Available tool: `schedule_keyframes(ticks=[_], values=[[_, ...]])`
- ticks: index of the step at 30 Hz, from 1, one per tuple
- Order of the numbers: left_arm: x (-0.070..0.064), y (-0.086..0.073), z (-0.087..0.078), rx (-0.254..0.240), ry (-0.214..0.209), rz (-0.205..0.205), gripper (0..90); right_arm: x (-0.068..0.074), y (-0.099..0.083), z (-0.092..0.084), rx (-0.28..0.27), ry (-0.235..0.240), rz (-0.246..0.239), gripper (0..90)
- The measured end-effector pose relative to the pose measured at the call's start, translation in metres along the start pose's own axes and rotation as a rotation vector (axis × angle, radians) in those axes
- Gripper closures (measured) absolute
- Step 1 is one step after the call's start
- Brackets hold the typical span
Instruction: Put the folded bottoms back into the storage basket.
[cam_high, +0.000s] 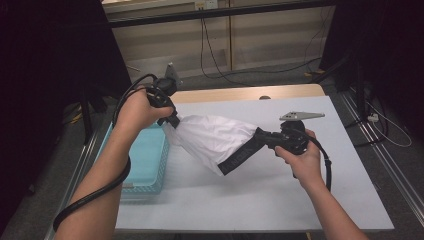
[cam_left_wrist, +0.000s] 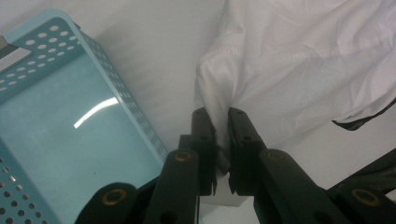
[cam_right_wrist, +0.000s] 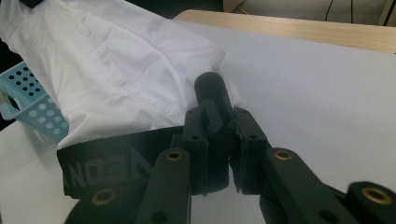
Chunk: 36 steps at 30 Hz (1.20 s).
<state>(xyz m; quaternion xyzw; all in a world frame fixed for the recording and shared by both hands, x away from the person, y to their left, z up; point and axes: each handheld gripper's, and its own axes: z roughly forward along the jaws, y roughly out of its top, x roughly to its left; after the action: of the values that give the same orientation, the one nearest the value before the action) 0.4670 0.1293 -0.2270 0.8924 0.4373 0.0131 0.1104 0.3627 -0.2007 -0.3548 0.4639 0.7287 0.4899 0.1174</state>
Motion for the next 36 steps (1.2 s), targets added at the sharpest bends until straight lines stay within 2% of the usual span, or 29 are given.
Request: schedule_keyframes(ticks=[16, 25, 36], values=[[0.005, -0.005, -0.027, -0.019, 0.021, -0.010, 83.1, 0.010, 0.013, 0.003, -0.024, 0.033, -0.003, 78.1], [0.010, -0.009, -0.030, -0.019, 0.032, -0.014, 83.1, 0.014, 0.019, 0.006, -0.021, 0.036, -0.017, 78.1], [0.021, -0.015, -0.032, -0.010, 0.052, -0.040, 83.2, 0.022, 0.025, 0.018, -0.012, 0.051, -0.029, 78.1]])
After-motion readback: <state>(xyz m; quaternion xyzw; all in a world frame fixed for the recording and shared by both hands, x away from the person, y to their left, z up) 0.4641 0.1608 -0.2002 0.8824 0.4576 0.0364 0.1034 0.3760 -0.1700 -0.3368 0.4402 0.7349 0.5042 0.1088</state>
